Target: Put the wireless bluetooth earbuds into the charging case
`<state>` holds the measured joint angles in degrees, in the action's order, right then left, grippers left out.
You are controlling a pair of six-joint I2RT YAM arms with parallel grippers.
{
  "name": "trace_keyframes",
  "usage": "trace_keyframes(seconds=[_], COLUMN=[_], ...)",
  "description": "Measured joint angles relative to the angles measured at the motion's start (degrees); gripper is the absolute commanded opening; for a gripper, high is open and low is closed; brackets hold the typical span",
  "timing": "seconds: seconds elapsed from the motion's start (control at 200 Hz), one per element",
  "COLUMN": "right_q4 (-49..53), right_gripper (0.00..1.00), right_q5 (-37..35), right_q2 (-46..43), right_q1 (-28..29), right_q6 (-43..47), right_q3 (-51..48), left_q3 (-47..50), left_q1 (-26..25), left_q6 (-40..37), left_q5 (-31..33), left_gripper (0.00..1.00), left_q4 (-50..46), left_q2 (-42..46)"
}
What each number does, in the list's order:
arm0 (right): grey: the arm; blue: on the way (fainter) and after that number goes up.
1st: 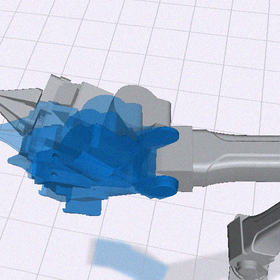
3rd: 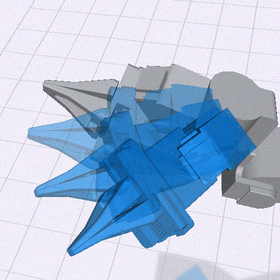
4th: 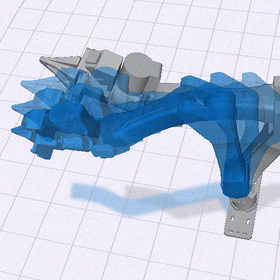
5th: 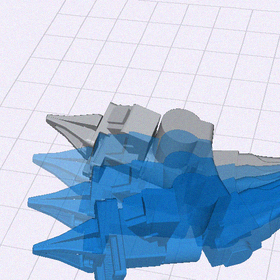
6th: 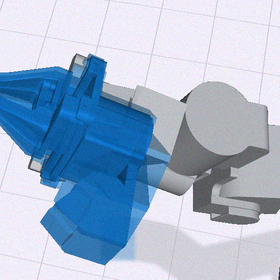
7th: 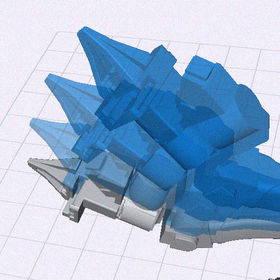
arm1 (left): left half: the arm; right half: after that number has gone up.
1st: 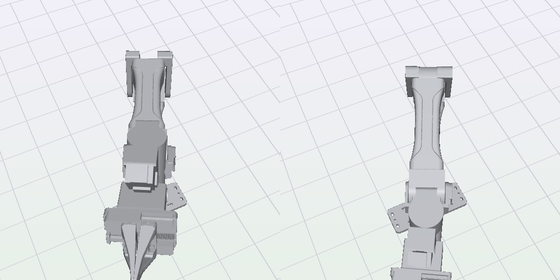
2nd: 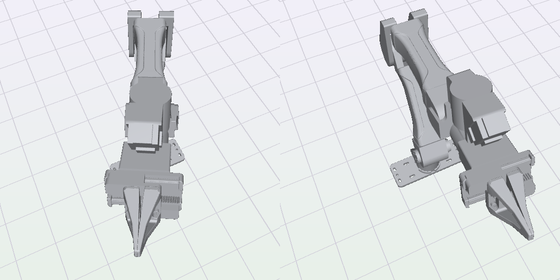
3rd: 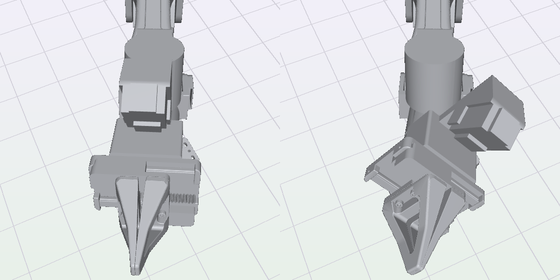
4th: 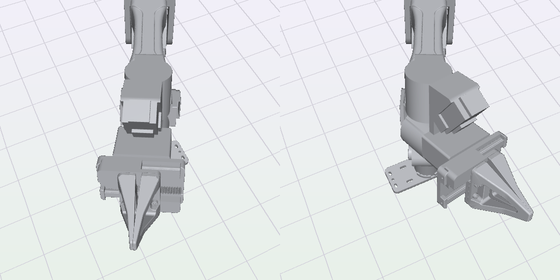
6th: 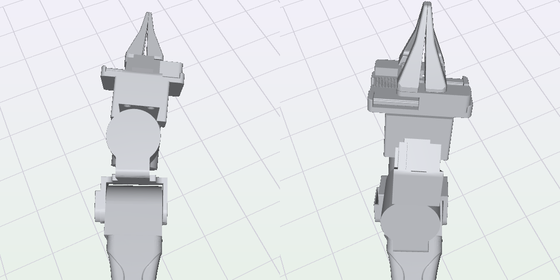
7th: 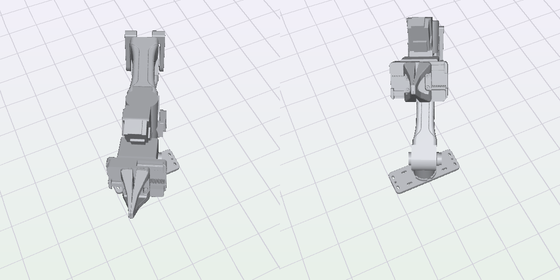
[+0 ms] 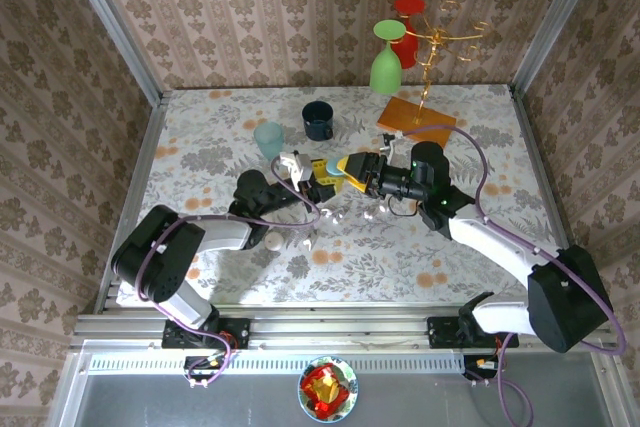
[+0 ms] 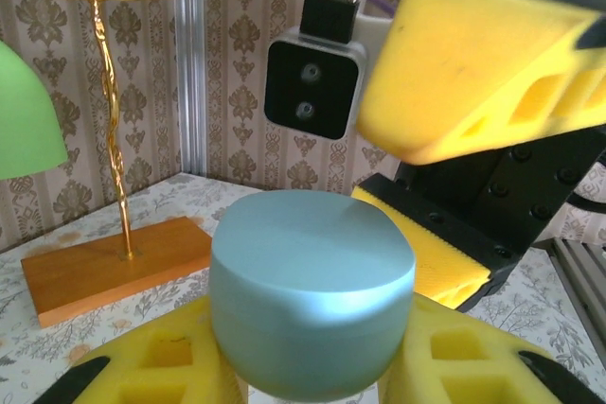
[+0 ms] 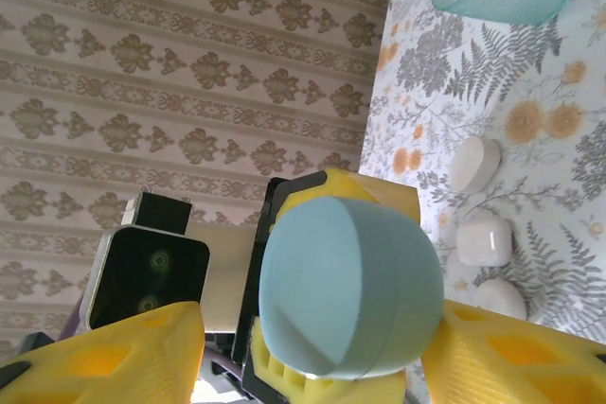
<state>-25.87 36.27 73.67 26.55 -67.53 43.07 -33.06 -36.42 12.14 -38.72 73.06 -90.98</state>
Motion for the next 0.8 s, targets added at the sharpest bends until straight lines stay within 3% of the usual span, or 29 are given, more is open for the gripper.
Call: trace_keyframes(seconds=[0.135,0.385,0.45,0.505,0.6,0.74,0.8], right_q4=[-3.28,-10.82,-11.37,-11.52,-11.52,-9.51,-7.30], right_gripper=[0.51,0.25,0.23,0.22,0.22,0.22,0.22], right_q5=[0.66,2.36,2.47,2.58,2.56,0.24,-1.68], right_q2=[0.52,3.30,3.32,3.32,3.32,2.97,2.62], right_q1=[-0.98,-2.67,-2.78,-2.84,-3.13,-4.85,-6.01], right_q6=[-3.32,-9.07,-9.51,-9.62,-9.18,-6.69,-4.90], right_q3=[-0.94,-2.62,-2.84,-3.02,-3.23,-4.61,-5.31], left_q3=[-0.04,-0.04,-0.04,-0.04,-0.02,1.27,2.97], left_q1=[-0.04,-0.68,-0.68,-0.70,-0.72,-0.48,-0.28], left_q6=[0.13,0.11,0.11,-0.13,0.02,-0.48,-1.22], left_q5=[-0.02,-0.20,-0.04,-0.02,0.13,1.99,4.00], left_gripper=[0.23,0.26,0.36,0.59,0.79,0.99,1.00], left_q4=[0.57,0.31,0.33,0.33,0.20,0.42,0.28], left_q2=[0.22,0.37,0.37,0.37,0.37,0.37,0.37])
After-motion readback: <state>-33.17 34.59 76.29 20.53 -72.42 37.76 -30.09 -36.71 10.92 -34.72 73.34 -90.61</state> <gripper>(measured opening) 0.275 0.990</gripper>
